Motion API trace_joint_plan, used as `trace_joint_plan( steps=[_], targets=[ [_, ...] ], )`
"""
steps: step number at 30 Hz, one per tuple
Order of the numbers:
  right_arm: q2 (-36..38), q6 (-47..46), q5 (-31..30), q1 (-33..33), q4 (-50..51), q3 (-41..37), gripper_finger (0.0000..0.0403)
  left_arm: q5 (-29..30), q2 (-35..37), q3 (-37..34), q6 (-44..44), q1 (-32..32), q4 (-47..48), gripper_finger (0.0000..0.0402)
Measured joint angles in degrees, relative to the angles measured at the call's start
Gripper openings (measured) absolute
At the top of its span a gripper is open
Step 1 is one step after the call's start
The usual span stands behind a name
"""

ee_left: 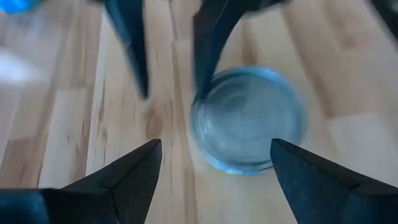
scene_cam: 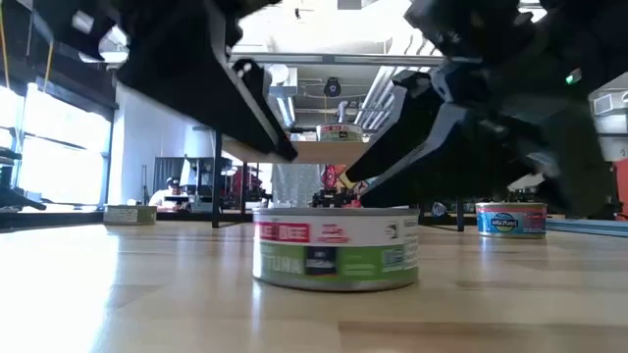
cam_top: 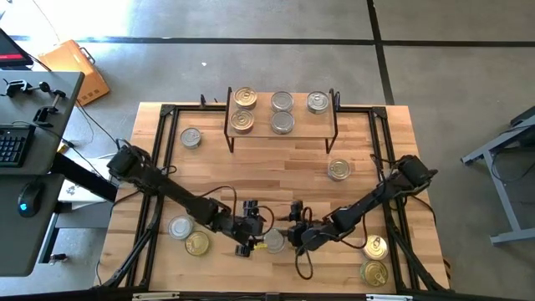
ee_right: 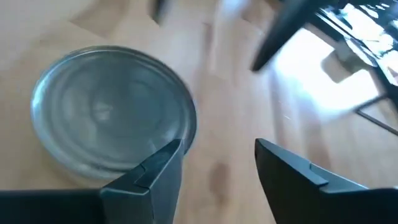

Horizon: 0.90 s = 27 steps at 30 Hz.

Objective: Stack canned seafood by type on shelf
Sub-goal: Stack the green white tuna can on top of the other green white tuna can on the shelf

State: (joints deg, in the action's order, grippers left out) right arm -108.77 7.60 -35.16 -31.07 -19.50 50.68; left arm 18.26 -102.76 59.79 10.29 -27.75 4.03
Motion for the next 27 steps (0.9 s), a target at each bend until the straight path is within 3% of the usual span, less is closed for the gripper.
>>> trace_joint_plan(
  steps=[4,9,11,13,24,27],
  targets=[
    [2.10,1.25,1.89,-0.37,-0.03,-0.02,0.0181,-1.09,0.74,0.02,-0.46,0.00,-1.47,0.0294],
    [3.43,1.38,18.41,-1.40,-0.99,-0.02,0.0176,-1.70,-0.18,0.04,-0.09,0.07,-2.05,0.0294],
    [2.92,1.29,22.35,-1.24,-1.65,0.00,0.0176,-1.80,-0.83,0.04,-0.09,0.16,-3.24,0.0294],
    [1.62,1.10,21.31,-1.09,-1.32,0.00,0.0176,-2.37,-1.09,0.04,-0.44,0.37,-4.12,0.0294],
    [1.56,3.68,-0.58,-0.04,1.56,-0.07,0.0176,0.61,-1.16,0.04,-0.30,0.74,1.84,0.0294],
    [2.53,3.31,-0.39,-0.04,1.31,-0.07,0.0176,1.20,-0.83,0.04,0.52,0.74,4.28,0.0294]
  ],
)
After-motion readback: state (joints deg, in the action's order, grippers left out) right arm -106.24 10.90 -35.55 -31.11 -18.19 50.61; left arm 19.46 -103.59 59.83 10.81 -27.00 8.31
